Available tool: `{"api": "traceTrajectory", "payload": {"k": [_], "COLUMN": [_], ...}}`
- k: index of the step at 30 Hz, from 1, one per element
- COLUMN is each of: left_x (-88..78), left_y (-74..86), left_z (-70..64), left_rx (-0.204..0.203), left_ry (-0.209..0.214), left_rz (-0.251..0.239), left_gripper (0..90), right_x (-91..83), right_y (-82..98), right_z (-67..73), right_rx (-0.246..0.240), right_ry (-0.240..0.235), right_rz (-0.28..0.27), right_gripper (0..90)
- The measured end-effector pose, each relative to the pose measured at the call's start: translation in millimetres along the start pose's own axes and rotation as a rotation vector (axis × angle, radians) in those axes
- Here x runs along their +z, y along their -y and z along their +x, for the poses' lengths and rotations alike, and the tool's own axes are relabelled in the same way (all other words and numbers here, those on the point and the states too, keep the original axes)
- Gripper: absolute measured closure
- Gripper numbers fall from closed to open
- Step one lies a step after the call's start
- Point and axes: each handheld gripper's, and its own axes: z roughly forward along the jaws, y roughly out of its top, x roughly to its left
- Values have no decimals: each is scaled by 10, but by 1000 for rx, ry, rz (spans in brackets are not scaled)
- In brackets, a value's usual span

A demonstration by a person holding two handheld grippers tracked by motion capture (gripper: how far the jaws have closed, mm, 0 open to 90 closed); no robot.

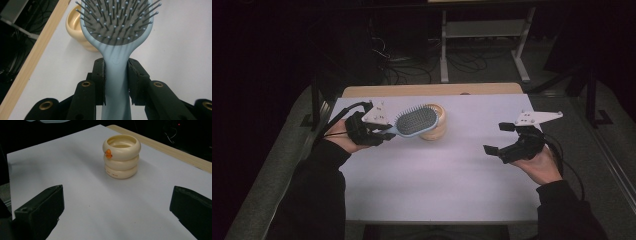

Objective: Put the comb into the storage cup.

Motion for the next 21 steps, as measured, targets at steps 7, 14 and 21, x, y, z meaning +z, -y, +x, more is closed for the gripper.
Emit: {"api": "traceTrajectory", "payload": {"k": [7,14,21], "left_x": [-3,18,61], "left_y": [-79,-164,-243], "left_z": [1,-7,0], "left_rx": [6,19,24], "left_ry": [-15,-27,-40], "left_rz": [-22,-62,-80], "left_gripper": [704,703,703], "right_x": [67,138,163], "right_y": [-193,-402,-608], "right_z": [48,81,58], "right_rx": [-18,2,27], "right_ry": [-19,-53,-63], "right_rz": [-9,-46,-77], "right_gripper": [0,0,0]}}
